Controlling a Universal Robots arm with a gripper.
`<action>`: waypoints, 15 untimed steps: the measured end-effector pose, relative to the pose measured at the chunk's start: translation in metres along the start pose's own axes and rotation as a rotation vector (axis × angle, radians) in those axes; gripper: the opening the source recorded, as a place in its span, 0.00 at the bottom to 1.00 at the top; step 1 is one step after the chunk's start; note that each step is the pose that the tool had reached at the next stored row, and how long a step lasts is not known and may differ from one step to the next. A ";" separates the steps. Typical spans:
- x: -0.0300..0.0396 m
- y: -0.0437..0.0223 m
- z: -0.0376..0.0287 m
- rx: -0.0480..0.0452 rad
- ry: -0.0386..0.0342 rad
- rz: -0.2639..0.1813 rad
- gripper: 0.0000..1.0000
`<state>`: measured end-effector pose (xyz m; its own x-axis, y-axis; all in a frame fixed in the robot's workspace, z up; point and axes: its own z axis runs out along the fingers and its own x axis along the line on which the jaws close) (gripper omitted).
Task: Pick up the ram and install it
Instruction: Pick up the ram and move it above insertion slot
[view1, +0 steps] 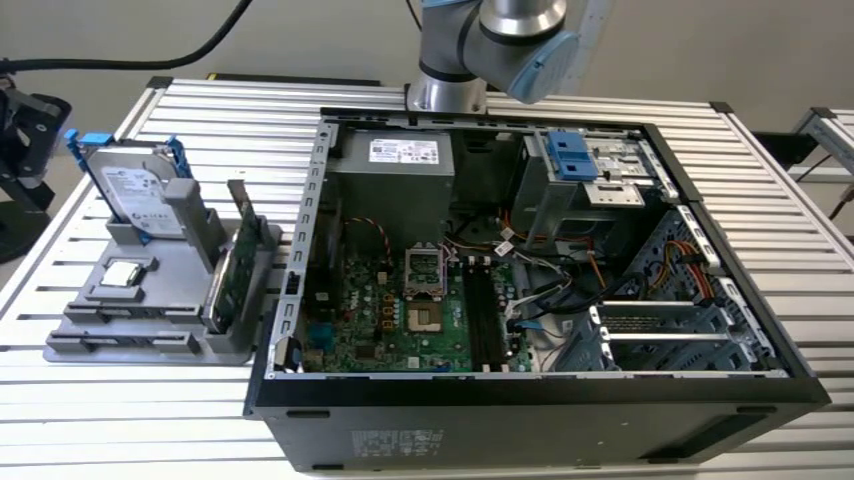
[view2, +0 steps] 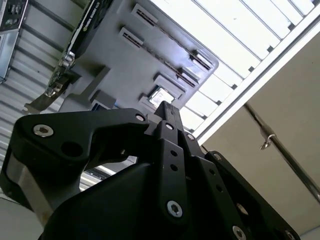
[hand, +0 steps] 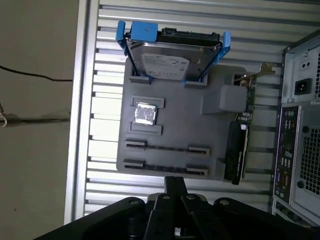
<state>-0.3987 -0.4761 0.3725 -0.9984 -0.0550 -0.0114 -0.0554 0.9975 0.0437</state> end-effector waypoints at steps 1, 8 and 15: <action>0.0000 0.0000 0.0003 0.0005 -0.0002 0.005 0.00; 0.0000 -0.0001 0.0026 0.0043 -0.0011 0.028 0.00; 0.0001 -0.0002 0.0037 0.0062 -0.0012 0.034 0.00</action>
<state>-0.3988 -0.4761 0.3689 -0.9997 -0.0209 -0.0112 -0.0213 0.9991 0.0379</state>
